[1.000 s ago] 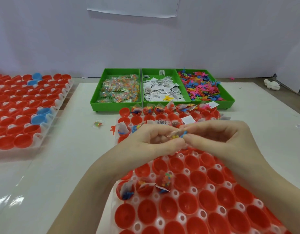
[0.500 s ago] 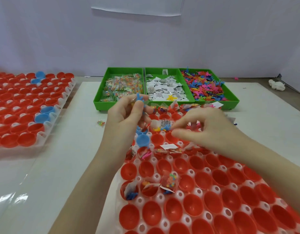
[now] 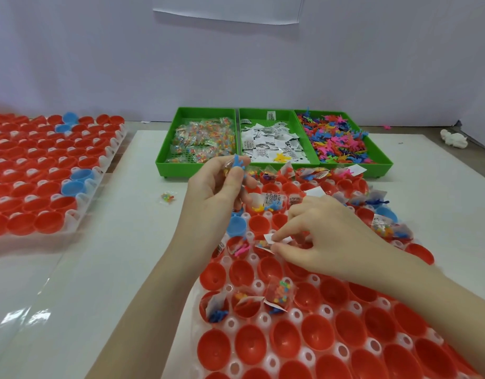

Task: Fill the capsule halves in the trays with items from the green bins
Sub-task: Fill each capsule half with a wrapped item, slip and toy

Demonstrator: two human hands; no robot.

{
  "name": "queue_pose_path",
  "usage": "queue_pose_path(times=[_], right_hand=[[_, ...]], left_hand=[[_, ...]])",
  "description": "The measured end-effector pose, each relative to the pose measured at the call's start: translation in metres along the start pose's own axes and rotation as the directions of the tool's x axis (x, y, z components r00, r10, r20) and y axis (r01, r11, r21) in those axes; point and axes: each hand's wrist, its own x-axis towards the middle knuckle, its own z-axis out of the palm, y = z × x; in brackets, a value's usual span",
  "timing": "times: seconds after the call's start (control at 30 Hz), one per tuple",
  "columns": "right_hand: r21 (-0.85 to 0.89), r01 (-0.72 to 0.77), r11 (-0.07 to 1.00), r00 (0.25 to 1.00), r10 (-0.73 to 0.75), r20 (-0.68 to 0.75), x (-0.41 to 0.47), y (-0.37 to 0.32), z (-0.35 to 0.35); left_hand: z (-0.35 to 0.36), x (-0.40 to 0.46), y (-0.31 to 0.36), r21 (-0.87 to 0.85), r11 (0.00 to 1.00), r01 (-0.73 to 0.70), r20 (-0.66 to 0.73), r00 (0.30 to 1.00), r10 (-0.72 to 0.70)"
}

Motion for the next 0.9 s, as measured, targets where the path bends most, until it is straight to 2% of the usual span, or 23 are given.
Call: queue_pose_path(times=[0.2,0.37,0.5,0.57,0.67,0.9], right_hand=[[-0.054,0.01,0.998,1.0,-0.009,0.017,-0.004,-0.001,-0.002],[-0.008,0.0,1.0,1.0,-0.001,-0.024,-0.006,-0.002,-0.002],[0.134,-0.033,0.99,0.983,0.057,-0.176,-0.006,-0.002,-0.001],[0.246,-0.045,0.968,0.951,0.116,-0.286,-0.006,-0.001,-0.002],[0.415,-0.08,0.906,0.925,0.223,-0.307,-0.005,0.001,-0.006],[0.302,-0.127,0.945,0.942,0.21,-0.26,-0.004,0.004,0.006]], left_hand=[[0.001,0.001,-0.002,-0.004,1.0,0.009,0.009,1.0,-0.009],[0.0,0.001,-0.004,-0.012,1.0,0.01,0.015,1.0,-0.01],[0.001,-0.001,-0.006,-0.035,0.998,0.045,0.034,0.998,-0.044],[0.002,-0.002,-0.006,-0.018,0.997,0.069,0.08,0.995,-0.067],[0.002,-0.003,-0.008,0.042,0.997,0.072,0.131,0.988,-0.077],[0.002,-0.003,-0.01,0.082,0.995,0.053,0.125,0.99,-0.063]])
